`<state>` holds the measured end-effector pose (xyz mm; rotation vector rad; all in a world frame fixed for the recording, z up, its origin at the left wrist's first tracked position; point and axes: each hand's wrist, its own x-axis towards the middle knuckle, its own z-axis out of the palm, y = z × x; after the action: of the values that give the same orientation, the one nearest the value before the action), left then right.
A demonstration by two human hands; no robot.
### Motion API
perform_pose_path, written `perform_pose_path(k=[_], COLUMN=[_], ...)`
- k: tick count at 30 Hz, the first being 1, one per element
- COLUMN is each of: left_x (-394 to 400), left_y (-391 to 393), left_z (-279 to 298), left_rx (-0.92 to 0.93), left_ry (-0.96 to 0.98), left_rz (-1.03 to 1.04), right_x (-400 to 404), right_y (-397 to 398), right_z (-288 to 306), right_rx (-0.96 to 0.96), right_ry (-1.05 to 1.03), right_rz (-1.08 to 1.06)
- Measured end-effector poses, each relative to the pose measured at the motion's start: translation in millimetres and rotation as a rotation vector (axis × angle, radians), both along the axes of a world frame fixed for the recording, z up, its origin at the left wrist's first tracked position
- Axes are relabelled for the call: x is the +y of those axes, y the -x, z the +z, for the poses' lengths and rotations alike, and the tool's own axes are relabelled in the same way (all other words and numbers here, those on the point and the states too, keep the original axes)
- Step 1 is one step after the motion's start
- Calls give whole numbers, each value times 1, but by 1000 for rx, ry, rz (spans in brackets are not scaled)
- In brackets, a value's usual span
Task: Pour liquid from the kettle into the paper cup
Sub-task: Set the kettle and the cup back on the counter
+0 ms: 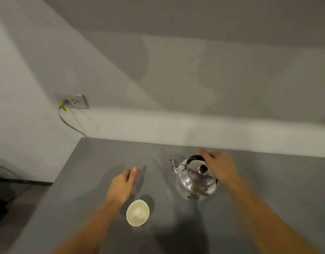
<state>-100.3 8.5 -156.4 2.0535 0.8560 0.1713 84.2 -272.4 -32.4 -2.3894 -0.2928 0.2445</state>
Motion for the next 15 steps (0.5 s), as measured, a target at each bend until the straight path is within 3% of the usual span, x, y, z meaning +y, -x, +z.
perform_pose_path(k=[15], left_x=[17], left_y=[-68], left_z=[-6], left_rx=[51], left_ry=[-89], left_rz=[-67], right_x=[53], right_y=[-118], right_z=[-26], right_rx=[49], right_ry=[87], right_rz=[-1])
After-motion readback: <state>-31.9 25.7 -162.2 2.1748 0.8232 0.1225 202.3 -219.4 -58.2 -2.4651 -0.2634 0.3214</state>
